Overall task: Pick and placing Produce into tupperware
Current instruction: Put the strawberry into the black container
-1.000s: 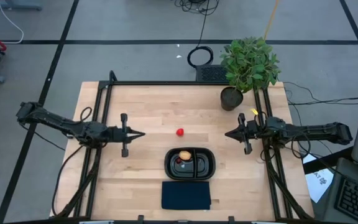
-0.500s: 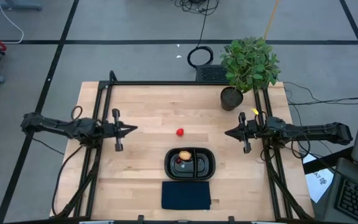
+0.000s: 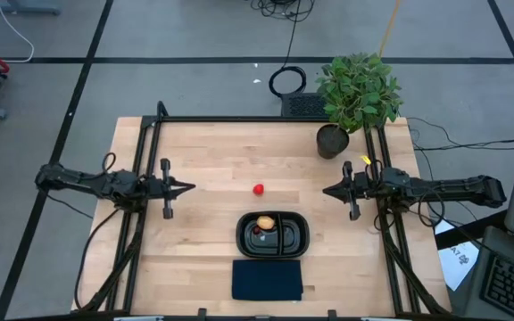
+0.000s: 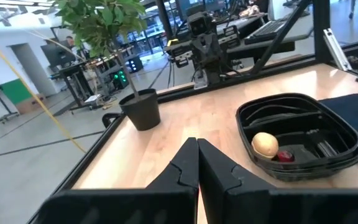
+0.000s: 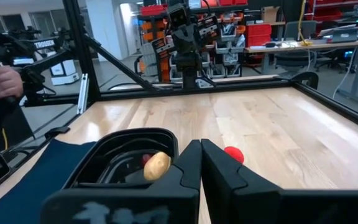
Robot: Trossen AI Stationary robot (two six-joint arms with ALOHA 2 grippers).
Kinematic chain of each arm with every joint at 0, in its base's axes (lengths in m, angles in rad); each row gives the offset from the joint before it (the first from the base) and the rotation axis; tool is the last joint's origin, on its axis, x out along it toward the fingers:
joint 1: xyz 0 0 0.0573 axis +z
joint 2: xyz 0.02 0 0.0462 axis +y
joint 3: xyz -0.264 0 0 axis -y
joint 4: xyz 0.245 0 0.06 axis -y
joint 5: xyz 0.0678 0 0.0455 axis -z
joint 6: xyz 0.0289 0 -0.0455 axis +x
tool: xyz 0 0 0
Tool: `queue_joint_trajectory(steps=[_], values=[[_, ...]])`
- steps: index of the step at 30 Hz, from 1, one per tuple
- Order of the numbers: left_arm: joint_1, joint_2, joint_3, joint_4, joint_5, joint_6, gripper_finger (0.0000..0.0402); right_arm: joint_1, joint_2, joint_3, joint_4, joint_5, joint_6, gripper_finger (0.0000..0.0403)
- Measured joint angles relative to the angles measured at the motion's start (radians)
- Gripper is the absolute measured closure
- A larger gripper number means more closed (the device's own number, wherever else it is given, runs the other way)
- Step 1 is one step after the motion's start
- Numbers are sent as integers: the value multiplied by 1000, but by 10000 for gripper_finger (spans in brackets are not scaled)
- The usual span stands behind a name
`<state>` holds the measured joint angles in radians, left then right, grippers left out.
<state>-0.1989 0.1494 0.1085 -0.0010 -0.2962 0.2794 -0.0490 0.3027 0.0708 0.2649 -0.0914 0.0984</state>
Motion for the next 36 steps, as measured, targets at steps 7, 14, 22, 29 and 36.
queue_joint_trajectory(steps=[7,14,22,29,36], values=[[0,-48,0,-55,-18,-18,402,0,0,0,-1,9,9,403],[0,-50,0,-56,23,-50,401,0,0,0,14,9,24,403],[0,-50,0,-51,38,-76,401,0,0,0,14,9,19,403],[0,-50,0,-49,40,-76,401,0,0,0,14,9,43,403],[0,-50,0,-48,40,-76,399,0,1,0,21,10,125,403]])
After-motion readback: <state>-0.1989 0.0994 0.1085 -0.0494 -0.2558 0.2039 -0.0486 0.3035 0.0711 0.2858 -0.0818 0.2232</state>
